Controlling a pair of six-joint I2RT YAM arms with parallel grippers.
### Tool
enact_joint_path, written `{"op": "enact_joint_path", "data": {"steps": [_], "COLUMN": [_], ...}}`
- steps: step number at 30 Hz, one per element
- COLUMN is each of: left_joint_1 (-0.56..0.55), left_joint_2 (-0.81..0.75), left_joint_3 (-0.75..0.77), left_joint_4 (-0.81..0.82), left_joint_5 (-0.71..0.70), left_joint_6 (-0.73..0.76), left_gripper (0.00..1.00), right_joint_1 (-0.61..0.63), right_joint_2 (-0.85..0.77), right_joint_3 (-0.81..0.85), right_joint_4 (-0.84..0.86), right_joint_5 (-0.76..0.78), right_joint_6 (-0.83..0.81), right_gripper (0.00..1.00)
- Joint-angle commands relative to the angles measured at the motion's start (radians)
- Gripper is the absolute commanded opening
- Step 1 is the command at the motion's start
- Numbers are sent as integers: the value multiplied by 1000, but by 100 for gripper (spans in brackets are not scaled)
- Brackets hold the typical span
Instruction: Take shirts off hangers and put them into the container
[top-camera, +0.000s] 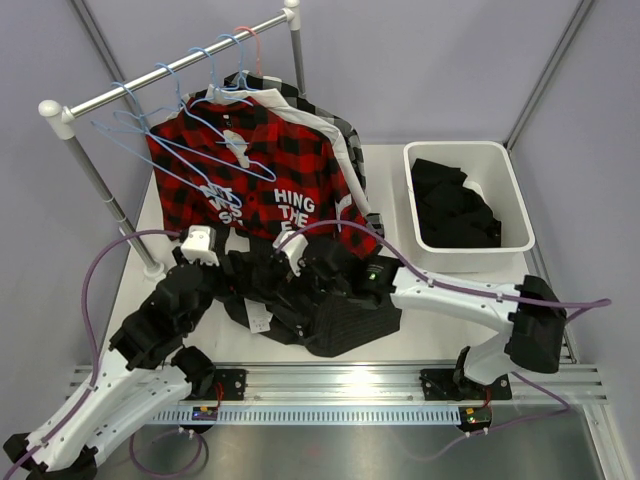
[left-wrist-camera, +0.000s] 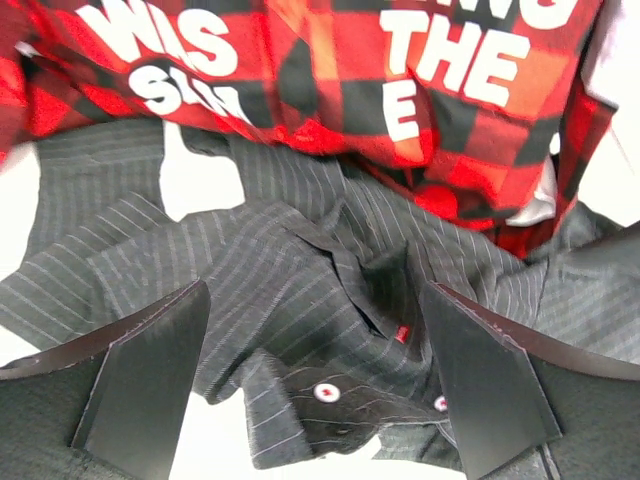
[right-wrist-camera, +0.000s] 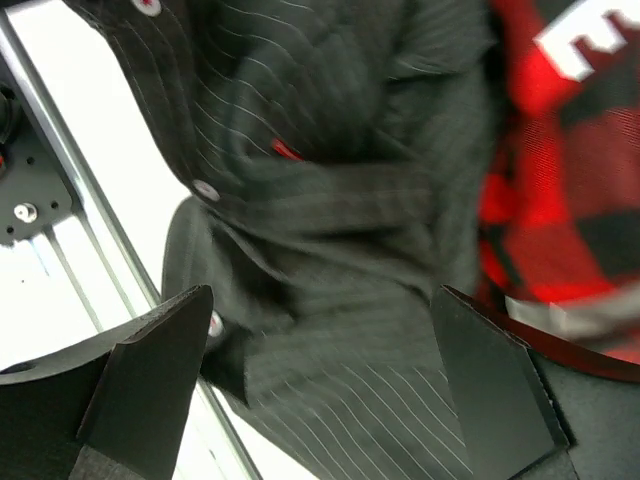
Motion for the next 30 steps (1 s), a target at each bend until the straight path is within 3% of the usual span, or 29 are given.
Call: {"op": "enact_joint_path", "data": {"steps": [1,6,14,23,27,30], "left_joint_1": [6,7,7,9,10,10], "left_joint_2": [-42,-84,-94,-93,-93,-93], "left_joint_3": [-15,-23,-21,-20,-21,-21], "left_joint_4": [44,43,36,36,36,36], "left_joint_5": [-91,-133,-163,-163,-162,-162], "left_joint_6": [-21,-26,-24,-21,-21,-21], "left_gripper": [92,92,92,92,92,92], "right_joint_1": [27,33,33,33,33,33], "right_joint_2": [85,270,438,621,668,653], "right_joint_3": [29,121,207,346,365,337], "right_joint_4": [161,148,77,-191,-280,-302], "right_joint_5": [21,-2,19,64,58,44], "right_joint_6": [41,56,96,139,147,160], "right_gripper": [99,100,99,94,84,56]}}
